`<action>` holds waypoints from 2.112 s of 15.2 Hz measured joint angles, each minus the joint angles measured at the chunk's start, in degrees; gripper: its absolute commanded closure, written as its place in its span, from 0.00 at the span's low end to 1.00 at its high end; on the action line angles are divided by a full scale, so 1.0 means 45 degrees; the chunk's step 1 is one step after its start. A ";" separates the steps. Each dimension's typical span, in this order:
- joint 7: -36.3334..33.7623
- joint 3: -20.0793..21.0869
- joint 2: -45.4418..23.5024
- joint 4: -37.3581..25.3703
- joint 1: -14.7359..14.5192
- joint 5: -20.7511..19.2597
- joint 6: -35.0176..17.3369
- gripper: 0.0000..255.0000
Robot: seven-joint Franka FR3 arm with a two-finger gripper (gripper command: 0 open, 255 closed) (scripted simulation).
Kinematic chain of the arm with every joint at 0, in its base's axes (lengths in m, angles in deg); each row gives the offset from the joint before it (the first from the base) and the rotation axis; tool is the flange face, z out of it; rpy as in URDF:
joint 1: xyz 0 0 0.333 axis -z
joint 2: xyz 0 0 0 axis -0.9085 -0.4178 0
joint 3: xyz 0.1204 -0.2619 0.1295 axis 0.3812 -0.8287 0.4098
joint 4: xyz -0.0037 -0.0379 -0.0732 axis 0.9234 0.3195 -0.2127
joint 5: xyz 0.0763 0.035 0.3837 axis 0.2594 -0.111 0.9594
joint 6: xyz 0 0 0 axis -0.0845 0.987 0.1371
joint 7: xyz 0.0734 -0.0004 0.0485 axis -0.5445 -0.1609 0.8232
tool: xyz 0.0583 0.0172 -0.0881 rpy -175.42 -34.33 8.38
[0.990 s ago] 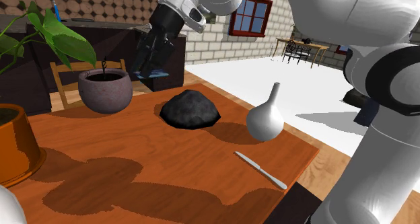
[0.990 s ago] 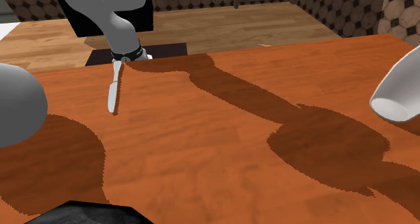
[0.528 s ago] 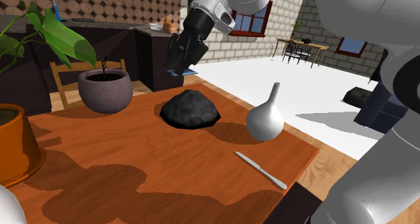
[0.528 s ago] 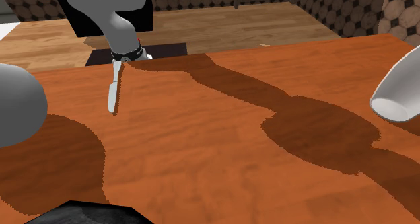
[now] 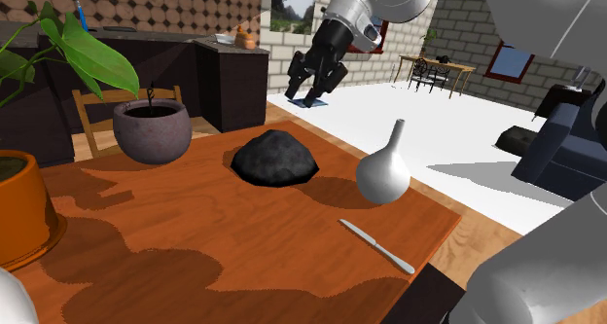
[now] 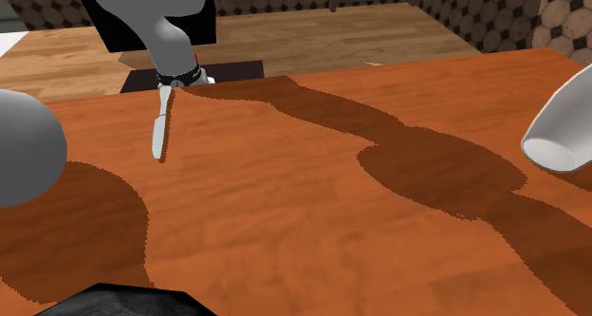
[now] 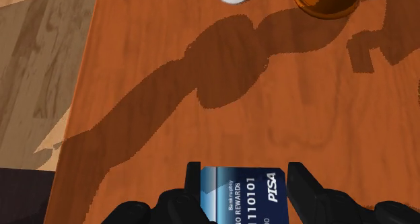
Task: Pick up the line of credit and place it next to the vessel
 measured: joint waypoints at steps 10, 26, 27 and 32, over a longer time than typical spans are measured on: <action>0.2705 -0.2241 0.0568 0.0303 0.1218 -0.0505 0.2183 1.00; 0.5400 -0.3727 0.0521 0.1355 0.2141 -0.1397 0.2546 1.00; 0.5487 -0.3730 0.0540 0.1514 0.2151 -0.1421 0.2430 1.00; 0.5838 -0.3639 0.0740 0.2556 0.2147 -0.1480 0.1654 1.00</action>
